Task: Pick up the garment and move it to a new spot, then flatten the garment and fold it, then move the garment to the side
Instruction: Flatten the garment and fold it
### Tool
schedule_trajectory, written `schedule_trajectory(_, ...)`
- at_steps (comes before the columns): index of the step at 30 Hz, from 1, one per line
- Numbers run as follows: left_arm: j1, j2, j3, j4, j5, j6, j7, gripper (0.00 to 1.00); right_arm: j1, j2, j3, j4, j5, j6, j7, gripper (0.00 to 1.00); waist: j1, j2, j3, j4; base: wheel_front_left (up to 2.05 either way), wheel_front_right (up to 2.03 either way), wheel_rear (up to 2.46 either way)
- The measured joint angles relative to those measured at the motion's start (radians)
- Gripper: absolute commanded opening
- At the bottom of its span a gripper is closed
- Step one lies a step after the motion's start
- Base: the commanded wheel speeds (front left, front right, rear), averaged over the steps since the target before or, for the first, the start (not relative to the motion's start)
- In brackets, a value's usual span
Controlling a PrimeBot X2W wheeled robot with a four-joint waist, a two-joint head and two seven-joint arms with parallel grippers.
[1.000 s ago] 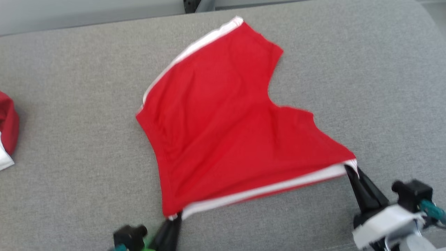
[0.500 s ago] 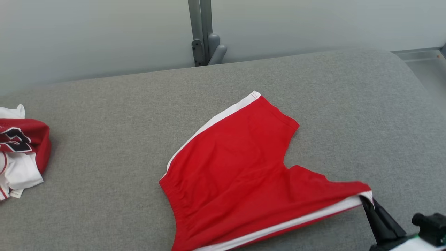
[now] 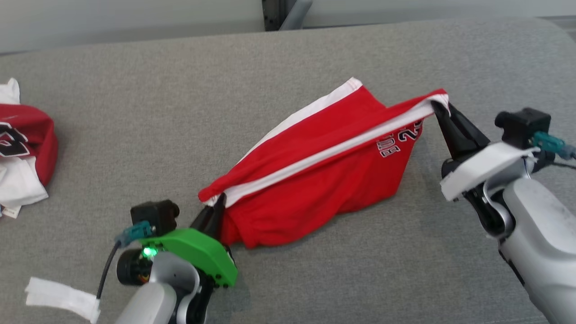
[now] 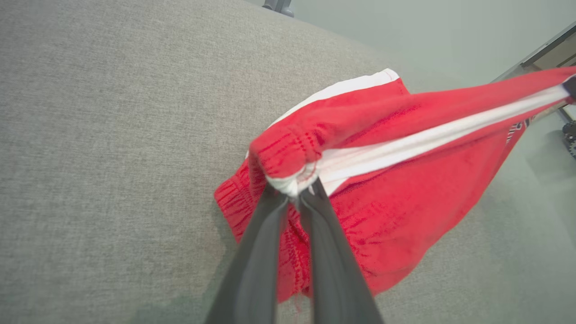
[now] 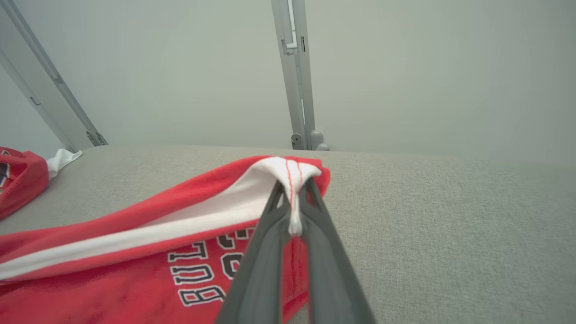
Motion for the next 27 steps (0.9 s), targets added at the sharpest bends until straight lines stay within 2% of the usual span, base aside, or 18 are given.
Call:
schedule_trajectory(4,-0.123,-0.025,0.007,0.110,0.021,0.013,0.002,0.00,-0.165,0.023,0.070,0.157,0.019,0.000,0.007,0.00,0.0000,0.0000,0.071,0.034,0.00,0.00,0.00)
schedule_trajectory(10,-0.248,-0.071,-0.026,0.291,0.036,-0.012,0.006,0.00,-0.308,0.049,0.134,0.367,0.066,0.000,0.005,0.00,0.0000,0.0000,0.125,0.112,0.00,0.00,0.00)
schedule_trajectory(14,-0.307,-0.090,-0.032,0.381,0.042,-0.023,-0.007,0.00,-0.375,0.073,0.174,0.463,0.080,0.000,-0.006,0.00,0.0000,0.0000,0.143,0.154,0.00,0.00,0.00)
schedule_trajectory(15,-0.319,-0.094,-0.036,0.401,0.042,-0.031,-0.007,0.00,-0.388,0.075,0.188,0.487,0.079,0.000,-0.007,0.25,0.0000,0.0000,0.146,0.162,0.00,0.00,0.00)
schedule_trajectory(16,-0.328,-0.096,-0.038,0.419,0.042,-0.036,-0.008,0.00,-0.398,0.077,0.202,0.506,0.076,0.000,-0.008,0.91,0.0001,0.0000,0.149,0.168,0.00,0.00,0.00)
schedule_trajectory(17,-0.349,-0.099,-0.040,0.445,0.043,-0.044,-0.016,0.06,-0.418,0.088,0.223,0.541,0.074,0.000,-0.010,1.00,0.0001,0.0000,0.155,0.174,0.00,0.00,0.00)
schedule_trajectory(18,-0.349,-0.099,-0.040,0.445,0.043,-0.044,-0.016,0.06,-0.418,0.088,0.223,0.541,0.074,0.000,-0.010,1.00,0.0001,0.0000,0.155,0.174,0.00,0.00,0.00)
schedule_trajectory(21,-0.369,-0.100,-0.032,0.478,0.041,-0.054,-0.042,0.49,-0.435,0.097,0.255,0.571,0.080,-0.002,-0.016,1.00,0.0001,0.0000,0.160,0.169,0.00,0.00,0.00)
schedule_trajectory(22,-0.369,-0.104,-0.024,0.487,0.030,-0.059,-0.052,1.00,-0.435,0.098,0.268,0.577,0.078,-0.002,-0.021,1.00,0.0000,0.0000,0.158,0.165,0.00,0.00,0.00)
schedule_trajectory(27,-0.357,-0.098,-0.028,0.497,0.033,-0.073,-0.095,1.00,-0.410,0.102,0.302,0.530,0.088,-0.002,-0.046,1.00,0.0001,0.0000,0.133,0.149,0.00,0.00,0.00)
